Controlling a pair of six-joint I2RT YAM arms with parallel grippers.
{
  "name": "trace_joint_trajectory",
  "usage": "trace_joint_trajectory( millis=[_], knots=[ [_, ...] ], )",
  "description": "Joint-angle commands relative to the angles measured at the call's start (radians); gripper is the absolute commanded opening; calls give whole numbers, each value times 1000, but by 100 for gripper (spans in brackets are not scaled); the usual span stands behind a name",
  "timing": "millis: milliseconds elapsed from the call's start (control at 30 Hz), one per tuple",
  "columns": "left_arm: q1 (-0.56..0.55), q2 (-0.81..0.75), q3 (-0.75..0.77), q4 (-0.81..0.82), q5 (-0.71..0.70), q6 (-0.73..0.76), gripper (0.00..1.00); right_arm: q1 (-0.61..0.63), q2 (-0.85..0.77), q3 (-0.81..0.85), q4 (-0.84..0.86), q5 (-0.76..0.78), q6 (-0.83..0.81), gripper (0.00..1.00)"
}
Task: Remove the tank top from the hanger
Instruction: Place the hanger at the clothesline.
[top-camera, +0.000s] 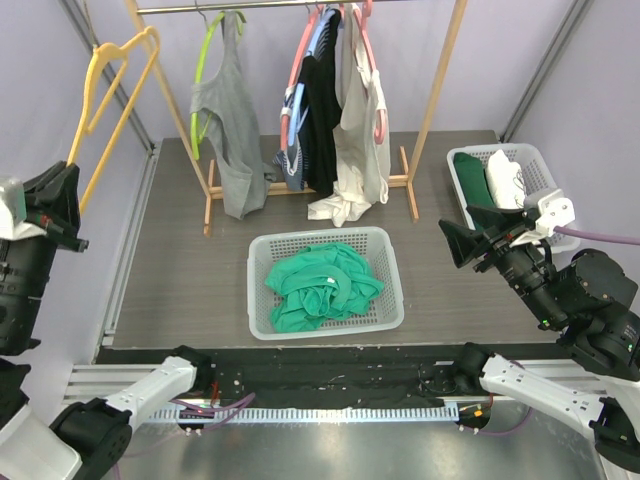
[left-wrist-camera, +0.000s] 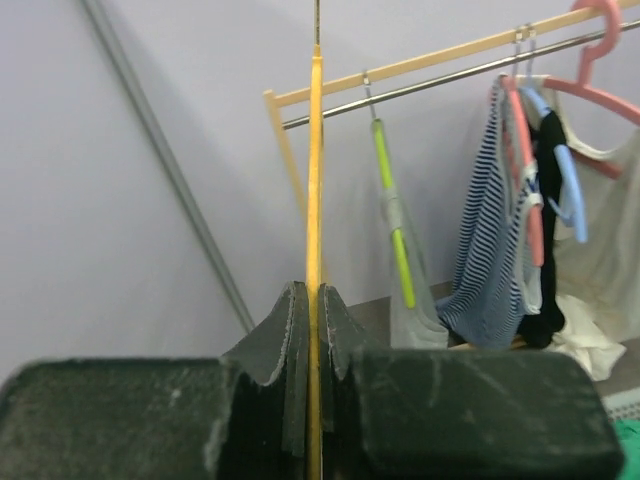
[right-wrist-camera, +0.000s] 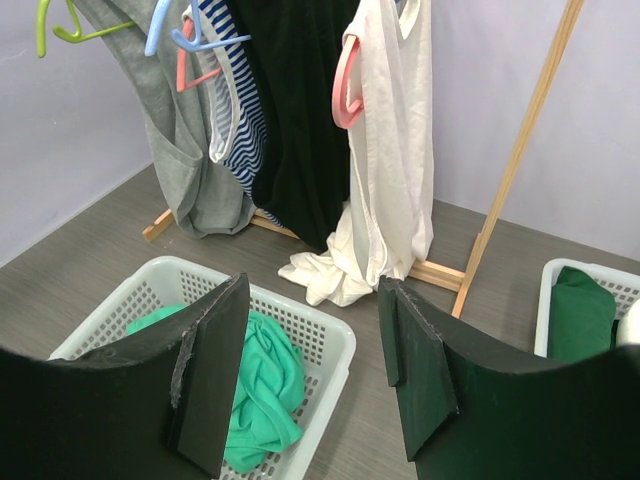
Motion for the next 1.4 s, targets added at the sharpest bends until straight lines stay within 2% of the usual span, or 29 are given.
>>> trace_joint_trajectory(
  millis=[0,233,367,567,933,1167,1367],
  knots=[
    [-3,-5,-29,176,-177,46,0,-2,-10,23,9,-8,17,61],
    [-3,9,-182,220,-175,40,0,-2,-17,17,11,-5,18,61],
    [-3,15,-288,298,-113,19,0,-2,-23,6,12,0,20,60],
    [-1,52,-271,282,-23,-89,0,-2,-52,-24,14,16,23,60],
    [-1,53,-323,315,-82,-86,0,-2,-34,-33,18,12,6,59],
    [0,162,-302,378,-120,-126,0,-2,-46,-49,23,21,14,58],
    [26,286,-227,390,-59,-199,0,-4,-67,-61,23,32,17,58]
  ],
)
